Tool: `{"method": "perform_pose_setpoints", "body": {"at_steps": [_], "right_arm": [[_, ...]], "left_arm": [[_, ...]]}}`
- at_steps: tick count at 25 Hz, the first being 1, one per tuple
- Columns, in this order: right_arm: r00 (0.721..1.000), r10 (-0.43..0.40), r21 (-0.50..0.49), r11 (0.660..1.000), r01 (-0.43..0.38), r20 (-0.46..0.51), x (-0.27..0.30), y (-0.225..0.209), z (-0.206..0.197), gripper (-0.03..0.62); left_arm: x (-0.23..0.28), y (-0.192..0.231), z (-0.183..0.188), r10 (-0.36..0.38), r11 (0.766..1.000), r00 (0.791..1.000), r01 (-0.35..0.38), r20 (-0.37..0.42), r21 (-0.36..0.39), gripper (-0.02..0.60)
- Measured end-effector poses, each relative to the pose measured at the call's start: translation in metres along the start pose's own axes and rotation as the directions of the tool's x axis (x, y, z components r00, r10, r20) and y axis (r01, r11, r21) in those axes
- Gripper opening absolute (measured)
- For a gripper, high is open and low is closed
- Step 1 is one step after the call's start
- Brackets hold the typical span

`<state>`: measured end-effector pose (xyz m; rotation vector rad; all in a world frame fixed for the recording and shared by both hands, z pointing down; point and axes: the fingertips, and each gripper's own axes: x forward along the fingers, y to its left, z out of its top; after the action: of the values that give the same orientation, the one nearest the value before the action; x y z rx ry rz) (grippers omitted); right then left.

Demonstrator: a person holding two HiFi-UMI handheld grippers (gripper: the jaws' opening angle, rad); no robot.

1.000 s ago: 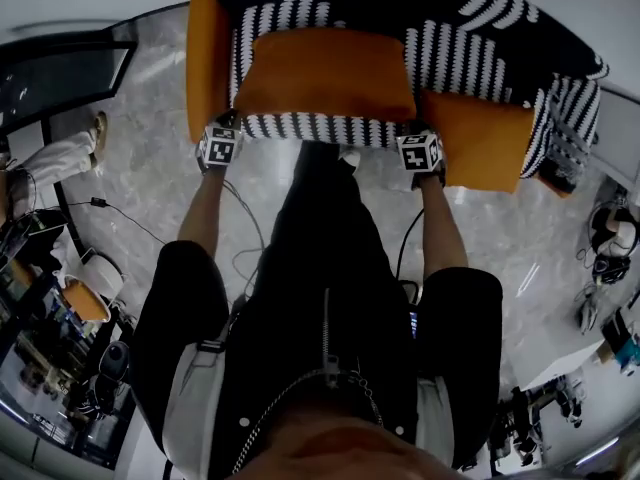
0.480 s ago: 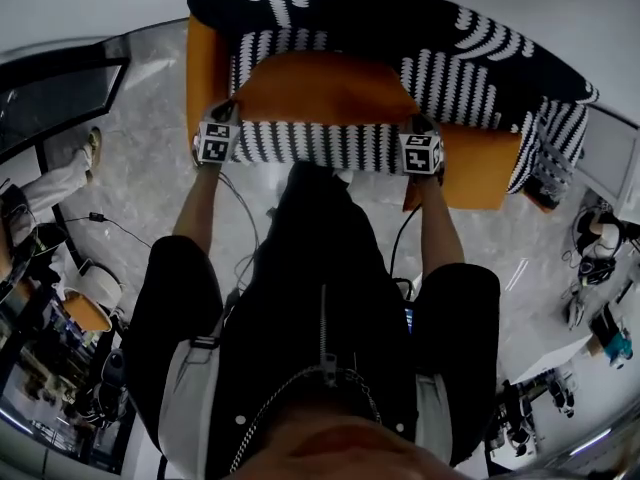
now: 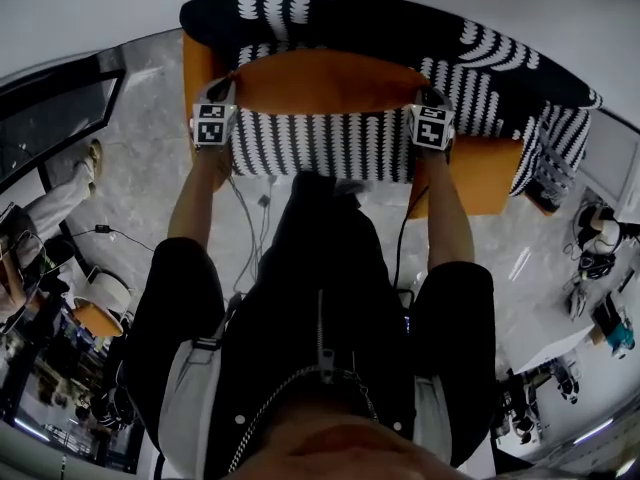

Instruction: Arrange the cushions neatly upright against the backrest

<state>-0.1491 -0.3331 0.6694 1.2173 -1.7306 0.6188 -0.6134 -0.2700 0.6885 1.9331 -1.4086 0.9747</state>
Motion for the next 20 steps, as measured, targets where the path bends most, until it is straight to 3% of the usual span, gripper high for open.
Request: {"method": "perform_pose_setpoints", "body": {"at_steps": [5,8,15,16,18,20], "right_arm": [[0.999,-0.021,0.055,0.998,0.019,0.039,0.021,-0.012,0.040,0.050],[0.996,-0.046,0.085,0.996,0.040,0.072,0.020,-0.021,0.055,0.109],[0.997,-0.018,0.108,0.994,0.009,0.081,0.017,-0.021,0.052,0.112],[0.997,-0.010,0.102,0.995,0.002,0.080,0.016,-0.019,0.049,0.110],[0.996,0.013,0.095,0.995,-0.021,0.088,0.013,-0.014,0.043,0.100],[0.994,0.040,0.093,0.994,-0.049,0.102,0.009,-0.008,0.037,0.097]], "left_arm": [[0.028,0.024,0.021,0.004,0.999,1.000,-0.004,0.005,-0.052,0.041],[0.041,0.035,0.032,0.002,0.997,1.000,-0.001,0.016,-0.078,0.041],[0.059,0.049,0.055,0.069,0.990,0.996,-0.062,0.049,-0.124,0.052],[0.058,0.052,0.056,0.092,0.987,0.994,-0.083,0.059,-0.137,0.059],[0.052,0.056,0.059,0.133,0.979,0.988,-0.118,0.081,-0.166,0.143],[0.043,0.056,0.059,0.158,0.973,0.982,-0.138,0.100,-0.184,0.156]]}}
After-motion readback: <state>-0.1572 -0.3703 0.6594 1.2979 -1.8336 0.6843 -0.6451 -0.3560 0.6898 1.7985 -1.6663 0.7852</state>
